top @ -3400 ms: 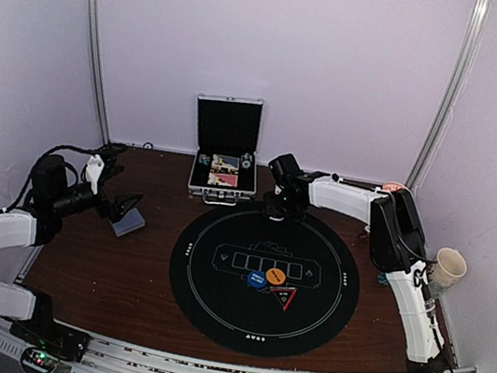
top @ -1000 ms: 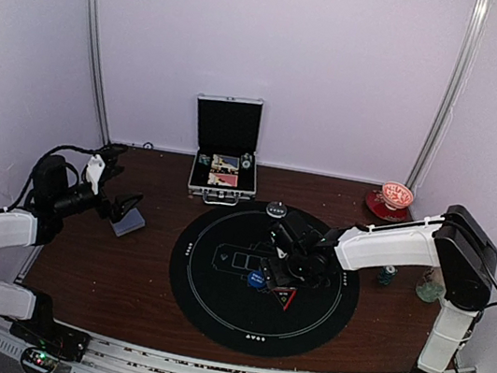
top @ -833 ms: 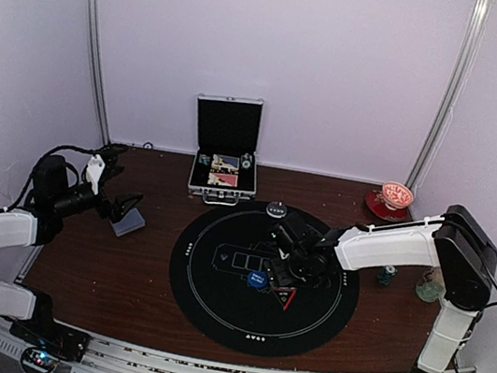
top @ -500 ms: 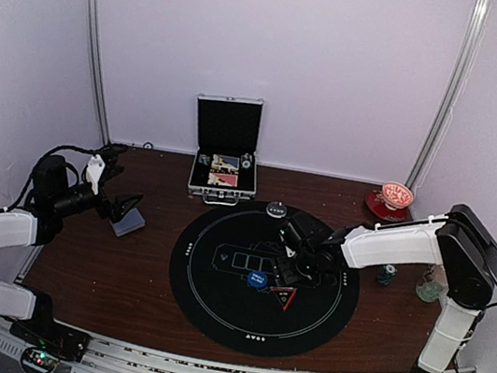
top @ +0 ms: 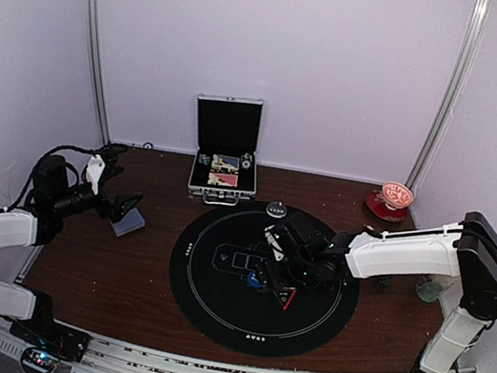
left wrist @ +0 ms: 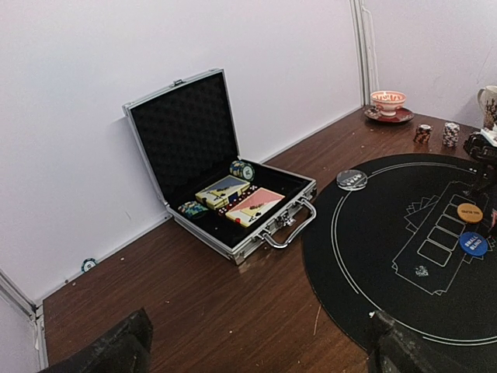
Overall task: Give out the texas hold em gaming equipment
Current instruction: Adjust the big blind button on the poker table mat, then pick up the small blind button from the poker table mat.
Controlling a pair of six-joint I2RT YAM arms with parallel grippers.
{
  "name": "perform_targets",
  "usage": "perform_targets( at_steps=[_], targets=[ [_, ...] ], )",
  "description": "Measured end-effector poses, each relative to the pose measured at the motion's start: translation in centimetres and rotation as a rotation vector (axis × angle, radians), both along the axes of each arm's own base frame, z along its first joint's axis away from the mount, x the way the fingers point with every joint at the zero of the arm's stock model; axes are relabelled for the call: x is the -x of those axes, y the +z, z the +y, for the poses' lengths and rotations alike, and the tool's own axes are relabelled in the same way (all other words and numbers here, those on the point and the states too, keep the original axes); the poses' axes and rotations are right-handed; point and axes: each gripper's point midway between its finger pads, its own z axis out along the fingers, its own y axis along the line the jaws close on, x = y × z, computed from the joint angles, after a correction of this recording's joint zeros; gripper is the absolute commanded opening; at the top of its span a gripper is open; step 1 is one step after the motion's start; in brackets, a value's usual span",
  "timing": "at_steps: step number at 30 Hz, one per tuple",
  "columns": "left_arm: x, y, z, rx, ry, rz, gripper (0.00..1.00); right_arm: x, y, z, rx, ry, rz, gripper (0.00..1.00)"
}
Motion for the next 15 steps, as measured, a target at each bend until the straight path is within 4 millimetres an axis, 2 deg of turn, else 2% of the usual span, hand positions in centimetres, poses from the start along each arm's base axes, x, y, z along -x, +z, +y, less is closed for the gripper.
perform_targets(
  at_steps=[4, 11, 15],
  targets=[
    [0.0, 0.0, 0.0, 0.000, 0.000, 0.000, 0.98, 0.9, -0.4, 1.3, 0.005, 0.045, 0.009, 0.87],
    [0.0, 0.0, 0.0, 0.000, 0.000, 0.000, 0.98, 0.7, -3.2, 2.0, 0.049, 0.051, 0.050, 0.84],
    [0.0, 0.0, 0.0, 0.000, 0.000, 0.000, 0.98, 0.4, -3.3, 2.7, 0.039, 0.055, 0.051, 0.80]
  ],
)
